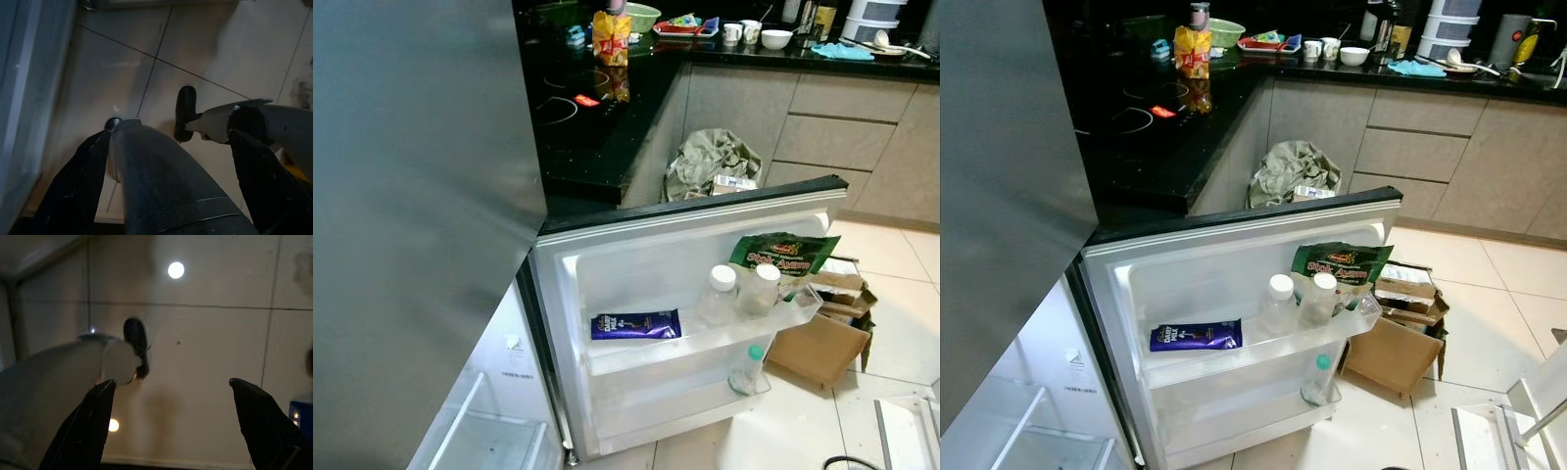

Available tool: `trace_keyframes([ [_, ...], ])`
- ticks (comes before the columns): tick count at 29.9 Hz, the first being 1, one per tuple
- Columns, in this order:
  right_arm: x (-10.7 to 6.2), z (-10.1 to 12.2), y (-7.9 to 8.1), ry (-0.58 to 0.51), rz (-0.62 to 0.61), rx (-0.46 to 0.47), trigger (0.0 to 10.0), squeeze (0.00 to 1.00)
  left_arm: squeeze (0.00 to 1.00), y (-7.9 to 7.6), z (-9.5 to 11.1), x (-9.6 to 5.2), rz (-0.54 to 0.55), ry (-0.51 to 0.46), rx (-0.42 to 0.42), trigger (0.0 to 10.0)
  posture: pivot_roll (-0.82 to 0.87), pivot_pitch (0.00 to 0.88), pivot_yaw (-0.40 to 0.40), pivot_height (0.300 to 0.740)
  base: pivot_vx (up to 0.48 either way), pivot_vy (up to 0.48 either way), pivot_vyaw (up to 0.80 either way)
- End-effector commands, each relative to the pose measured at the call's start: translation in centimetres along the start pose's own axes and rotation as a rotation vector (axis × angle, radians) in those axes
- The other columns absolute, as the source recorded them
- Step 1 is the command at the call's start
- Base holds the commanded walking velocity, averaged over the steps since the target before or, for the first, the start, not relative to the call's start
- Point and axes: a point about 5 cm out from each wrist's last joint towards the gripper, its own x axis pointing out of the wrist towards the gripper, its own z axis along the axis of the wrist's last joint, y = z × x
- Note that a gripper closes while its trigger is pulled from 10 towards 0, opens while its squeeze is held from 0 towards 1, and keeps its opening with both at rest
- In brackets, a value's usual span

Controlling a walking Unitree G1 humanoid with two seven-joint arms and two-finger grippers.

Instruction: Restocking fridge

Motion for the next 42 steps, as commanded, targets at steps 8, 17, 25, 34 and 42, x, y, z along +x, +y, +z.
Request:
trace_keyframes([
  [8,0.12,0.57,0.03,0.0,-0.02,-0.008,10.0,0.0,0.0,0.82,-0.83,-0.41,0.051,0.063,0.04,10.0,-0.1,0.0,-0.01,0.74,0.0,-0.173,0.0],
  [17,0.13,-0.04,0.23,0.017,-0.026,-0.037,10.0,0.0,0.0,0.78,-0.92,-0.4,0.044,0.08,0.071,10.0,-0.1,0.0,-0.003,0.74,0.0,-0.292,0.0],
  [25,0.01,0.45,-0.32,-0.006,-0.032,-0.001,10.0,0.0,0.0,0.62,-0.66,-0.27,0.041,0.07,0.063,10.0,-0.1,0.0,-0.008,0.74,0.0,-0.337,0.0],
  [34,0.1,0.57,0.03,0.006,-0.006,-0.075,10.0,0.0,0.0,0.5,-0.99,-0.29,0.036,0.075,0.042,10.0,-0.11,0.0,-0.009,0.74,0.0,-0.387,0.0],
  [42,0.11,0.4,0.21,0.016,0.01,-0.11,10.0,0.0,0.0,0.37,-1.06,-0.26,0.031,0.075,0.039,10.0,-0.11,0.0,-0.006,0.74,0.0,-0.391,0.0],
])
